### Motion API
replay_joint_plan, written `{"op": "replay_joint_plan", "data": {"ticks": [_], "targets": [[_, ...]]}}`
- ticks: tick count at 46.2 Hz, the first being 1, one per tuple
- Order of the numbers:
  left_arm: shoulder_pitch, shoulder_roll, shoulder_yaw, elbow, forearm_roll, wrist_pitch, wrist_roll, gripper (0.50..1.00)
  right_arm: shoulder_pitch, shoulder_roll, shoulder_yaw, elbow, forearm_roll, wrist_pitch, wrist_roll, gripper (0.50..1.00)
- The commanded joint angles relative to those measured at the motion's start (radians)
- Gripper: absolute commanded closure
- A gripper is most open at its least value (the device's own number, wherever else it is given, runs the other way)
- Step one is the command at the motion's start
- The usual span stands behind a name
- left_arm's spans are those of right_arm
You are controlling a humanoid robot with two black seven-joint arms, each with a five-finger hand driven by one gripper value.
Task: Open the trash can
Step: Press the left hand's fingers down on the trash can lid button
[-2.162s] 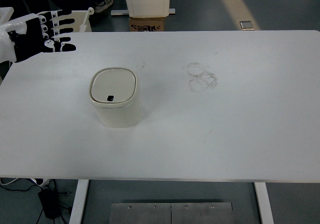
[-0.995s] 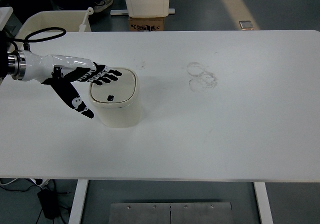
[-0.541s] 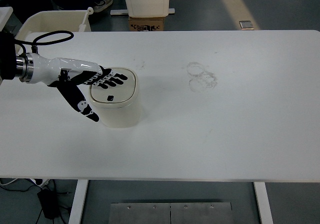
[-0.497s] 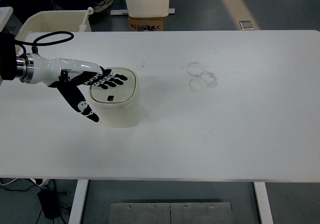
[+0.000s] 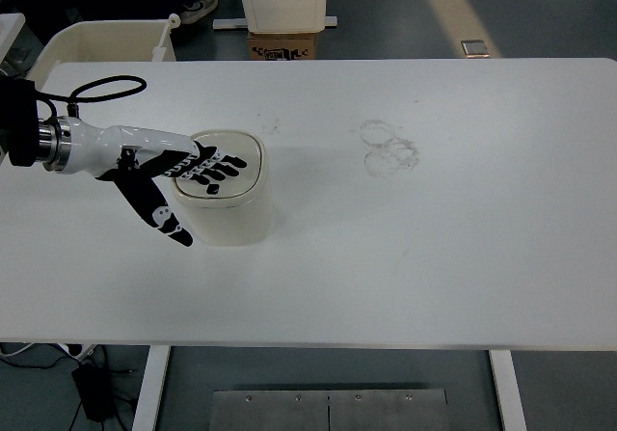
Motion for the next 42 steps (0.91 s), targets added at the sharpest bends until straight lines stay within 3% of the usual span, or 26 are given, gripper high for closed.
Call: {"op": "replay_joint_plan", "data": {"ticks": [1, 42], "targets": [[0.006, 0.002, 0.000, 0.000, 0.000, 0.000, 0.000, 0.500, 0.000, 0.000, 0.000, 0.000, 0.001, 0.000, 0.000, 0.509], [0.003, 0.017, -0.008, 0.020, -0.019, 0.001, -0.002, 0.500, 0.000, 0.000, 0.000, 0.000, 0.001, 0.000, 0.000, 0.509]]}}
